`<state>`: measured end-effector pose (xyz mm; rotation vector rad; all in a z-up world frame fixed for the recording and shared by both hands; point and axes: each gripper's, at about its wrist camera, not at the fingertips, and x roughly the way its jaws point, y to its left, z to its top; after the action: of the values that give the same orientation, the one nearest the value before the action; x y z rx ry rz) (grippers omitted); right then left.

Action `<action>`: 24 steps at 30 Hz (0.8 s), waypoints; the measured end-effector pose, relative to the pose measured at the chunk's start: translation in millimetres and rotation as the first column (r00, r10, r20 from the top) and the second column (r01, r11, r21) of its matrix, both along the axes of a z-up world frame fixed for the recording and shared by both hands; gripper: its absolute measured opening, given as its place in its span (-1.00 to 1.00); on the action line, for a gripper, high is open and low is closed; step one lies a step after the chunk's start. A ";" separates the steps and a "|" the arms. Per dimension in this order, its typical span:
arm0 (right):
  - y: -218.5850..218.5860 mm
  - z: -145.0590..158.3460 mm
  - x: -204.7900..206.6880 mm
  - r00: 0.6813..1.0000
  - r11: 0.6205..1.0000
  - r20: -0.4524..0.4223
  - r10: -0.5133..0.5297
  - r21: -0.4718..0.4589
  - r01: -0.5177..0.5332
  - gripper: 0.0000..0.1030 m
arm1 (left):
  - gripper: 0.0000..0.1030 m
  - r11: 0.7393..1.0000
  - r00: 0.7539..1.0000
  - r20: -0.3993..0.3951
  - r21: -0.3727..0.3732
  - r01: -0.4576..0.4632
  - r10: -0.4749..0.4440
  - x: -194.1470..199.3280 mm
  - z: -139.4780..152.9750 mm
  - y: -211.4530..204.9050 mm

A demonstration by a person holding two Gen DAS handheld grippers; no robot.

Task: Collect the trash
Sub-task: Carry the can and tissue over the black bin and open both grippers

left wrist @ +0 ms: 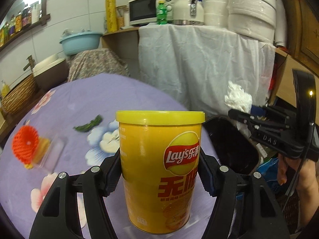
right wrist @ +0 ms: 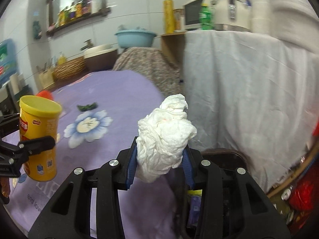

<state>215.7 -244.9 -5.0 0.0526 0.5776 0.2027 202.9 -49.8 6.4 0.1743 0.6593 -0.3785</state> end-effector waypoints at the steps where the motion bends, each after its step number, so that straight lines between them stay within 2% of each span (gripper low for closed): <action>1: -11.9 -2.0 -2.0 1.000 1.000 -0.004 -0.027 0.008 0.027 -0.22 | 0.27 1.000 1.000 0.004 -0.006 0.017 -0.017 1.8 1.9 -8.0; 5: -54.5 -20.9 -6.0 0.991 0.992 -0.049 -0.121 0.037 0.123 -0.22 | 0.27 0.996 0.997 0.019 -0.031 0.078 -0.078 6.1 8.9 -43.3; 10: -88.9 -61.9 -7.4 0.970 0.978 -0.131 -0.206 0.015 0.210 -0.22 | 0.27 0.988 0.989 0.021 -0.051 0.148 -0.148 7.6 7.9 -89.8; 15: -108.0 -111.0 -1.7 0.942 0.970 -0.238 -0.235 0.008 0.244 -0.22 | 0.27 0.976 0.979 -0.013 -0.084 0.200 -0.202 10.7 -2.4 -127.3; 20: -114.3 -160.0 13.3 0.911 0.966 -0.329 -0.249 -0.013 0.259 -0.22 | 0.27 0.971 0.972 -0.040 -0.079 0.226 -0.230 11.8 -17.3 -149.8; 24: -119.5 -184.9 23.7 0.891 0.964 -0.379 -0.251 -0.011 0.267 -0.21 | 0.27 0.968 0.967 -0.078 -0.086 0.235 -0.242 14.0 -31.2 -157.8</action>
<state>239.4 -364.4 -190.0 0.2118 0.9448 -0.0607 216.8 -207.7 -24.7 0.1655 0.7113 -0.6455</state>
